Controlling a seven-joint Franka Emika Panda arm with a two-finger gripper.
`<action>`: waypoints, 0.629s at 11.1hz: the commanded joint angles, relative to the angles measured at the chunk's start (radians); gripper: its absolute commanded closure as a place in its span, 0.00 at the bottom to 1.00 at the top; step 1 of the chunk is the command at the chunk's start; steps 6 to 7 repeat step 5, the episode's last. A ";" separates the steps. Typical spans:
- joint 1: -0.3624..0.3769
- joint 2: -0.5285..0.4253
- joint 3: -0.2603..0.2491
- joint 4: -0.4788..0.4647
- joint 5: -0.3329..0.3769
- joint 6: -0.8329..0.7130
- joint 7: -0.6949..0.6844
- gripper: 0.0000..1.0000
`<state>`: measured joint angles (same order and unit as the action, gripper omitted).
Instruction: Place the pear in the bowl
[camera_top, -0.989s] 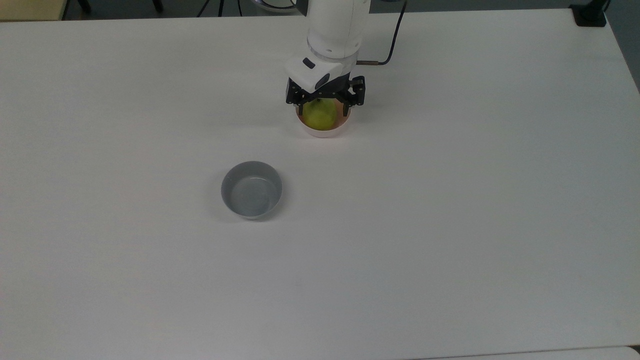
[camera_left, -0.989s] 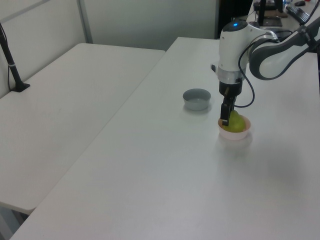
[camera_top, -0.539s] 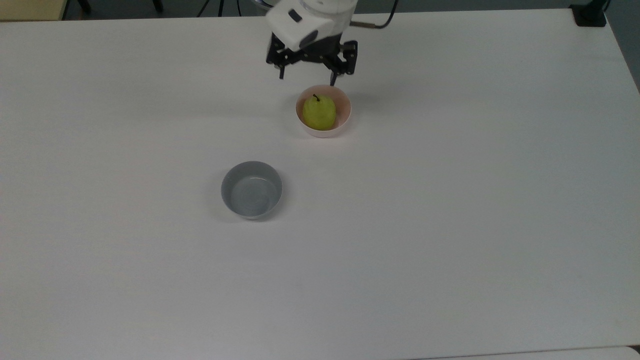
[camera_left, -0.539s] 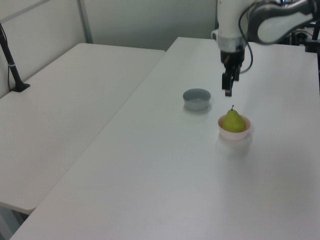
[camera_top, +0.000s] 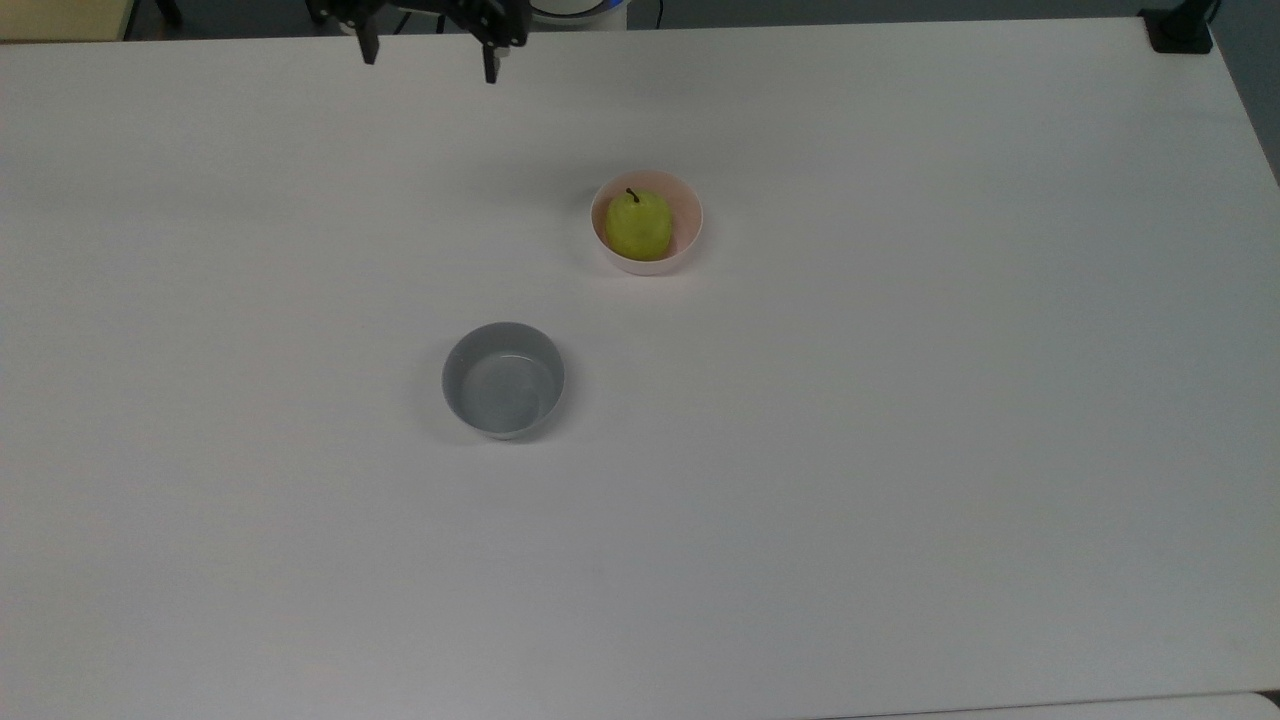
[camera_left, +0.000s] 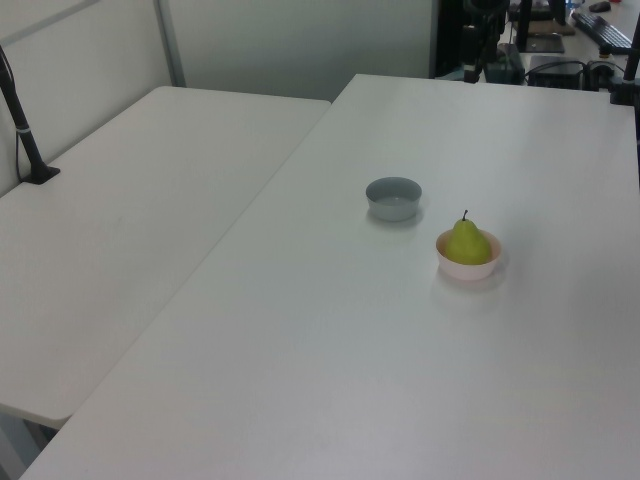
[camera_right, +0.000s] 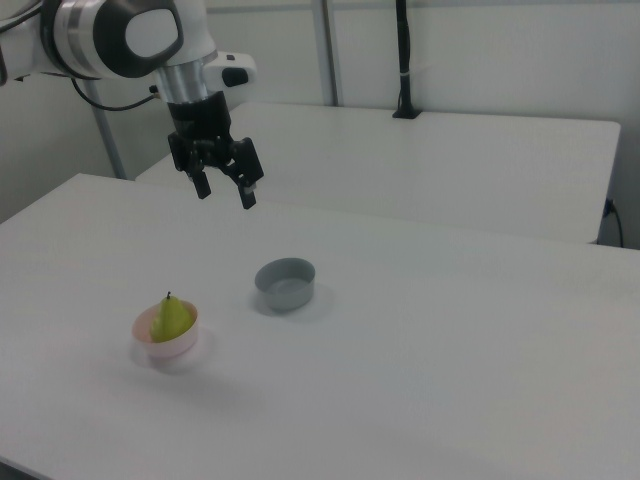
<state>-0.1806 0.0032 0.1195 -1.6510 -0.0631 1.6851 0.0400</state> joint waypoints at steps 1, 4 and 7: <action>0.021 -0.006 -0.050 0.010 0.035 -0.001 -0.117 0.00; 0.020 -0.005 -0.058 0.010 0.094 0.045 -0.114 0.00; 0.020 -0.005 -0.058 0.008 0.094 0.045 -0.114 0.00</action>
